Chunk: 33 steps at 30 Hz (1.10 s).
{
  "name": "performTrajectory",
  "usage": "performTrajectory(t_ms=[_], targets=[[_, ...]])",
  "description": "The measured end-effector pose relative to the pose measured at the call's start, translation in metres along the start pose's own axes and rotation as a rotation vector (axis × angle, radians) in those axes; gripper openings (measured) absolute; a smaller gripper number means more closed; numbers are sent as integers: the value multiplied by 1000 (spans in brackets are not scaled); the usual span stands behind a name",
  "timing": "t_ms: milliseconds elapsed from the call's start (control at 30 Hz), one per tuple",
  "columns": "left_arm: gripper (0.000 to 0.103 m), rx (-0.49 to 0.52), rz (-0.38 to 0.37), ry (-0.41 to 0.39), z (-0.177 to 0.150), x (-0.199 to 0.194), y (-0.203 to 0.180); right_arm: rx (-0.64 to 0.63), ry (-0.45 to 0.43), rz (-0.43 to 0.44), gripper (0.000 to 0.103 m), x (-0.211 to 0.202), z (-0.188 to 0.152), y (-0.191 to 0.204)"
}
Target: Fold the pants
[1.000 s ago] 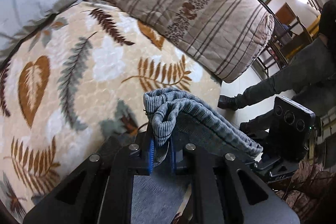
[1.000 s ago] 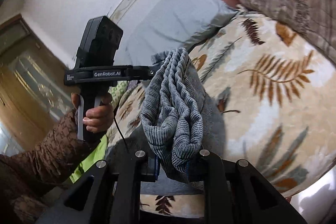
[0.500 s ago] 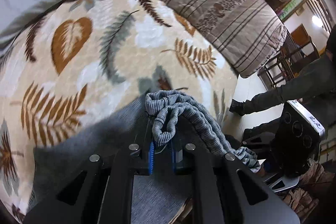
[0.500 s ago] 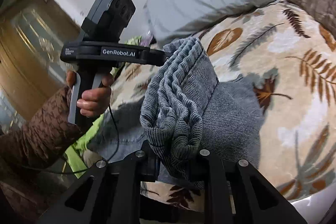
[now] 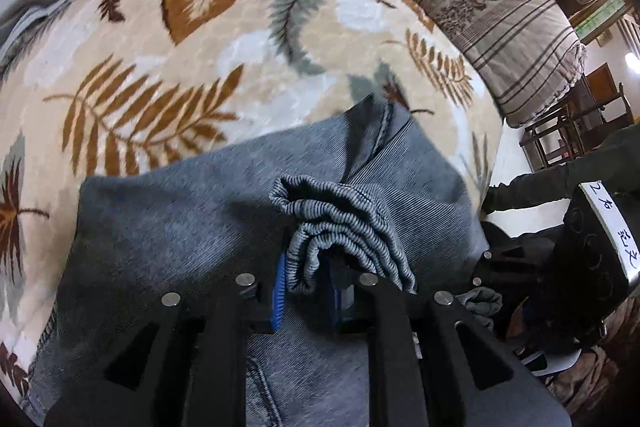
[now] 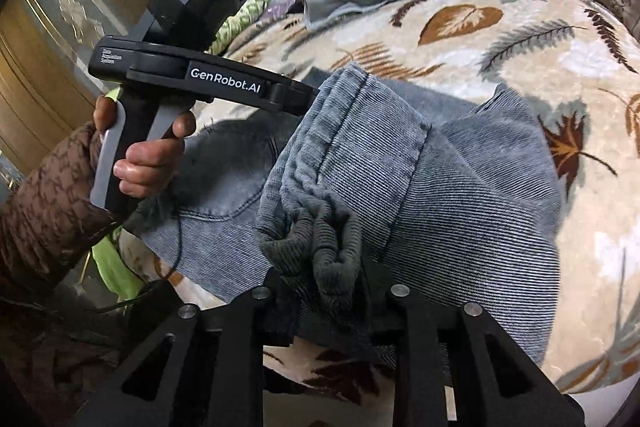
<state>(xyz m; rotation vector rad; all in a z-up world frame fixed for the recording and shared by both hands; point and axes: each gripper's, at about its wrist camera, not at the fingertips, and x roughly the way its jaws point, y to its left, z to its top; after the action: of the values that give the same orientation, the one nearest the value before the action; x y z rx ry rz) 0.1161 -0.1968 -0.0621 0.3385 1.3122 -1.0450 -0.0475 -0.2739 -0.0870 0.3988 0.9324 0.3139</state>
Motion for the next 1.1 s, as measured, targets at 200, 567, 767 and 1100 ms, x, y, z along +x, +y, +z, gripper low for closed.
performTrajectory(t_ms=[200,567,767,1100], targets=[[19,-35,33,26,-13,6,14,-34,40,-1,45,23,-1,5],[37,-343,-6,-110,-55,-61,47,-13,-86,93,66,-63,11,2],[48,-489,-36,-153,-49,-52,38,153,-214,97,67,-84,36,-61],[60,-706,-135,-114,-45,-10,36,366,-126,92,54,-20,58,-146]])
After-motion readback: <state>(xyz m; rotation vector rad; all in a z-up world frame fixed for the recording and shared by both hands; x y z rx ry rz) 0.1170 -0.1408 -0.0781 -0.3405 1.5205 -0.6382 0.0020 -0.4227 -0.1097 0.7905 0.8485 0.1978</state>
